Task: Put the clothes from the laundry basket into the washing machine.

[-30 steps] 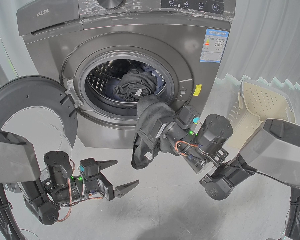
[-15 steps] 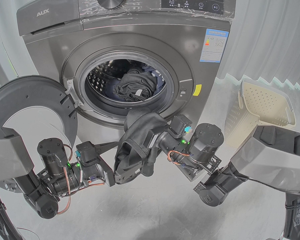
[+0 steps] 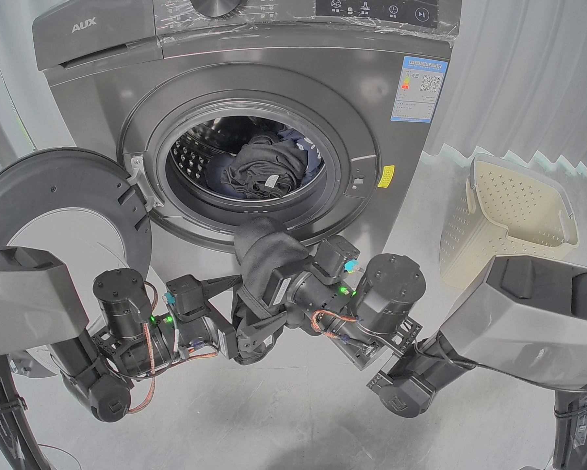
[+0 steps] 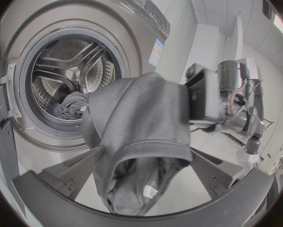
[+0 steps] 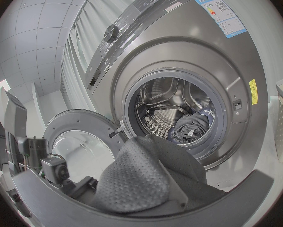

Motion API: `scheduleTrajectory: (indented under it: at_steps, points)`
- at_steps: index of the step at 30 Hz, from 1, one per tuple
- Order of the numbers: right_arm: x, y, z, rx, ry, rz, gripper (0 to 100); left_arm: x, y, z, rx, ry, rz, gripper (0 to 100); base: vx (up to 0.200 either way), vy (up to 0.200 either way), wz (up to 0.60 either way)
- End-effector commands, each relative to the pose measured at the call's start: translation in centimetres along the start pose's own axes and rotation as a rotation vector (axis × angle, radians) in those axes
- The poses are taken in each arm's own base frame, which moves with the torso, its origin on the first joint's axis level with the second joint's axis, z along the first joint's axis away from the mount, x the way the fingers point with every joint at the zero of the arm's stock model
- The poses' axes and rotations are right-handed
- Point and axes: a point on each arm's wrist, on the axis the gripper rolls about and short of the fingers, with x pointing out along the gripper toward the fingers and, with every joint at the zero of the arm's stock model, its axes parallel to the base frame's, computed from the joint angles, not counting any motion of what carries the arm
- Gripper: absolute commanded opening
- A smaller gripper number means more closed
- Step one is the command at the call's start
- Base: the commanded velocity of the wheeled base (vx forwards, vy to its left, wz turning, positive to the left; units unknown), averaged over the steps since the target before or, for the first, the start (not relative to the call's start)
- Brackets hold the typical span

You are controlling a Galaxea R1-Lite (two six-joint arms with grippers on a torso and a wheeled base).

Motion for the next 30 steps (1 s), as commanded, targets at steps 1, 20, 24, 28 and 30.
scheduleTrajectory:
  at_steps: [1, 20, 24, 28, 30]
  points:
    - [-0.3, 1.4, 0.3, 0.013, -0.004, 0.022, 0, 1.4, 1.0, -1.5, -0.008, 0.021, 0.035, 100, 0.0, 0.0, 0.0]
    - [-1.0, 2.9, -0.4, 0.028, 0.02, 0.053, 0, 2.5, 3.5, -2.5, -0.018, 0.011, 0.127, 100, 0.0, 0.0, 0.0]
    - [-1.0, 2.7, -0.3, 0.027, 0.016, 0.048, 0, 2.5, 3.9, -2.4, -0.018, 0.003, 0.136, 0, 0.0, 0.0, 0.0]
    - [-0.9, 1.8, 0.9, 0.026, -0.008, 0.027, 0, 2.3, 4.6, -2.0, -0.027, -0.012, 0.156, 0, 0.0, 0.0, 0.0]
    - [-0.9, 1.0, 1.4, 0.02, -0.015, 0.008, 0, 2.2, 5.0, -1.5, -0.025, -0.029, 0.169, 0, 0.0, 0.0, 0.0]
